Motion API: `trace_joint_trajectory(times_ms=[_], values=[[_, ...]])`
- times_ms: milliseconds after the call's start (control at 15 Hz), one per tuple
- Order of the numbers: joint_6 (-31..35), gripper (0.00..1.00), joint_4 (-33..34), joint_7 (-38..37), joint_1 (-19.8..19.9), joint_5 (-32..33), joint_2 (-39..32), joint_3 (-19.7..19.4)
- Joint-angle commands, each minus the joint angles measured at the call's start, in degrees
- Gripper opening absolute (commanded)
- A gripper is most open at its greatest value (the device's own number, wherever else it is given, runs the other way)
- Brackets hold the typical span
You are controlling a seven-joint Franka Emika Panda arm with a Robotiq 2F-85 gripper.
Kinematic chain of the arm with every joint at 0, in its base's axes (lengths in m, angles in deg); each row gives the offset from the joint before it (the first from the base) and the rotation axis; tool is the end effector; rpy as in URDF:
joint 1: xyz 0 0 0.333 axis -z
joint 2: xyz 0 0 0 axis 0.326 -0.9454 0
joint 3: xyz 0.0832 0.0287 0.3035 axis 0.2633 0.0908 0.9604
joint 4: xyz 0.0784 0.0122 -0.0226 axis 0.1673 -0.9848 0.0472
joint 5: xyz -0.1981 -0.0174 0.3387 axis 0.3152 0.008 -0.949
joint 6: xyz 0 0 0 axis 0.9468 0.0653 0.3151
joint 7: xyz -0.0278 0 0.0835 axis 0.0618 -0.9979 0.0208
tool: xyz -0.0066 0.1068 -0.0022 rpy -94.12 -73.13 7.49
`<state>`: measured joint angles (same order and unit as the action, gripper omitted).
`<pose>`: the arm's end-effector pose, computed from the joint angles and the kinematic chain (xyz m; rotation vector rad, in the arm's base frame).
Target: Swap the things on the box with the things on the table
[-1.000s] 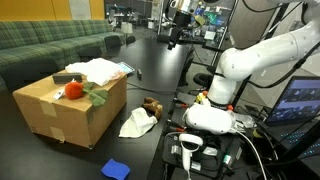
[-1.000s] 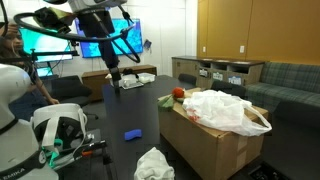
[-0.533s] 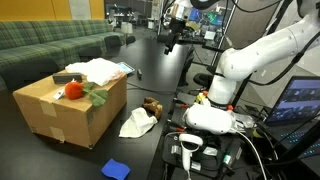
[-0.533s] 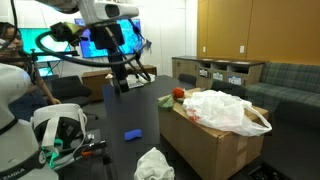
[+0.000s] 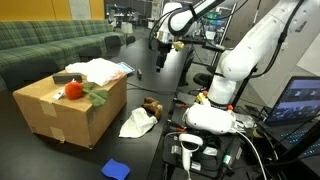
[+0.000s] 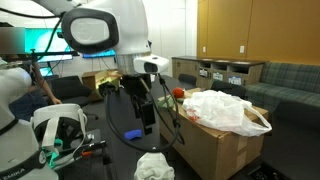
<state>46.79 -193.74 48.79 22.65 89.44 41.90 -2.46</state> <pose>0.3515 -0.0937 0.3403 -3.1274 -0.0788 -0.0643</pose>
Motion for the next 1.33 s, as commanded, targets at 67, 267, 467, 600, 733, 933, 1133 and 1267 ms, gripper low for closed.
trace_joint_trajectory(times_ms=[67,267,467,600,733,933,1133,1267], values=[[10.2,1.0,0.0,7.3,0.4,-2.9,-14.0,-3.1],[16.1,1.0,0.0,13.8,0.6,-8.0,-22.2,-4.8],[21.3,1.0,0.1,24.2,1.5,-17.1,-29.5,-3.6],[23.2,1.0,1.2,33.4,1.3,-25.0,-33.9,-2.9],[24.7,1.0,2.7,41.8,3.2,-31.9,-37.6,-0.4],[27.5,1.0,5.6,50.4,5.7,-38.8,-43.1,3.5],[30.4,1.0,8.6,57.0,9.1,-43.6,-47.8,8.1],[31.8,1.0,10.7,60.6,11.6,-45.7,-51.0,11.1]])
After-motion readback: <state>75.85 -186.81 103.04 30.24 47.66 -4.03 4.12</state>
